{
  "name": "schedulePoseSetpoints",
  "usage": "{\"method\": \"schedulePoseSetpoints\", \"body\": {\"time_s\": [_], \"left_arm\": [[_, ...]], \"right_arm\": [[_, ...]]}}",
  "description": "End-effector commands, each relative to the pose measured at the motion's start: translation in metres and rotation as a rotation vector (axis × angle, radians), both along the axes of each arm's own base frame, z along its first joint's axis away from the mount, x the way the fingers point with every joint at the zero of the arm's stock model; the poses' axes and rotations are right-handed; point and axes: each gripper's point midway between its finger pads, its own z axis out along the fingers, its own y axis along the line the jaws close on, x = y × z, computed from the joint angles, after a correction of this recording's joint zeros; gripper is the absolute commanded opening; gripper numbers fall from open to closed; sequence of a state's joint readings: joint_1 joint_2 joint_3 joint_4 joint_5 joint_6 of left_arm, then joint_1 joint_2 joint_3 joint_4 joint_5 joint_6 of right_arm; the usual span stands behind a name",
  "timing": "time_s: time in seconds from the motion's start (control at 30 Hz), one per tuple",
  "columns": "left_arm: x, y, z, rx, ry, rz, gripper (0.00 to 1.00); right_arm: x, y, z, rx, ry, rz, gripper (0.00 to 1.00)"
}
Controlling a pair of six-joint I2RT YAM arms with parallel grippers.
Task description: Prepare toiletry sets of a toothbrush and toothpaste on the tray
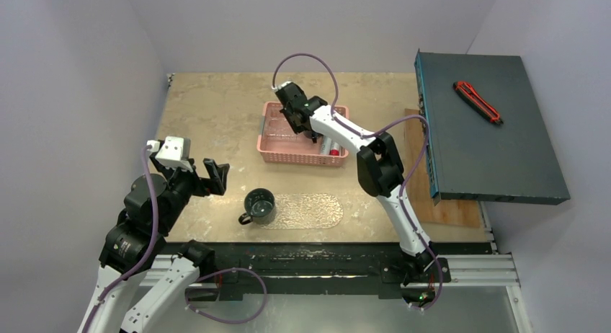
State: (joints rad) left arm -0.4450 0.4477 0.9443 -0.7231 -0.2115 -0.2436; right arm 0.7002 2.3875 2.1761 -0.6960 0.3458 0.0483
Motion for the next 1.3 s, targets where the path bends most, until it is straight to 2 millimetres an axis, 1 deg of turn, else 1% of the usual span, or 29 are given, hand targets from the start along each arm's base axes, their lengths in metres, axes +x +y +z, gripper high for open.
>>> {"method": "schedulePoseSetpoints", "body": {"time_s": [0.0,0.07,0.17,0.23,0.33,0.5,0.7,0.8,0.97,1.03,1.07,1.1,1.17,1.27], "left_arm": [[0.002,-0.002,0.014,-0.018,-0.036,-0.007,1.0],[0.002,-0.002,0.014,-0.019,-0.035,-0.008,1.0],[0.002,-0.002,0.014,-0.018,-0.037,-0.006,1.0],[0.002,-0.002,0.014,-0.019,-0.036,-0.007,1.0],[0.001,-0.001,0.014,-0.019,-0.039,-0.006,1.0],[0.001,-0.002,0.016,-0.022,-0.044,-0.01,1.0],[0.0,-0.002,0.016,-0.025,-0.044,-0.012,1.0],[0.0,-0.002,0.016,-0.024,-0.045,-0.012,1.0],[0.0,-0.002,0.016,-0.026,-0.046,-0.011,1.0],[0.0,-0.002,0.015,-0.026,-0.043,-0.011,1.0],[0.0,-0.002,0.015,-0.025,-0.042,-0.01,1.0],[0.0,-0.002,0.015,-0.026,-0.043,-0.01,1.0],[0.0,-0.002,0.015,-0.028,-0.042,-0.009,1.0],[0.0,-0.003,0.015,-0.03,-0.041,-0.012,1.0]], "right_arm": [[0.006,0.006,0.025,0.016,-0.048,0.025,0.0],[0.005,0.006,0.03,0.021,-0.053,0.032,0.0],[0.006,0.003,0.044,0.022,-0.084,0.026,0.0],[0.008,-0.003,0.058,0.0,-0.123,0.032,0.0],[0.006,-0.006,0.078,0.014,-0.162,0.031,0.0],[-0.009,-0.005,0.114,0.041,-0.212,0.057,0.0],[-0.034,-0.007,0.146,0.037,-0.252,0.079,0.0],[-0.051,-0.008,0.158,0.045,-0.248,0.103,0.0],[-0.091,-0.003,0.17,0.064,-0.239,0.168,0.0],[-0.11,-0.001,0.169,0.058,-0.227,0.202,0.0],[-0.117,-0.002,0.172,0.061,-0.227,0.212,0.0],[-0.124,-0.002,0.17,0.059,-0.214,0.221,0.0],[-0.139,-0.006,0.172,0.068,-0.197,0.234,0.0],[-0.161,-0.012,0.168,0.088,-0.166,0.261,0.0]]}}
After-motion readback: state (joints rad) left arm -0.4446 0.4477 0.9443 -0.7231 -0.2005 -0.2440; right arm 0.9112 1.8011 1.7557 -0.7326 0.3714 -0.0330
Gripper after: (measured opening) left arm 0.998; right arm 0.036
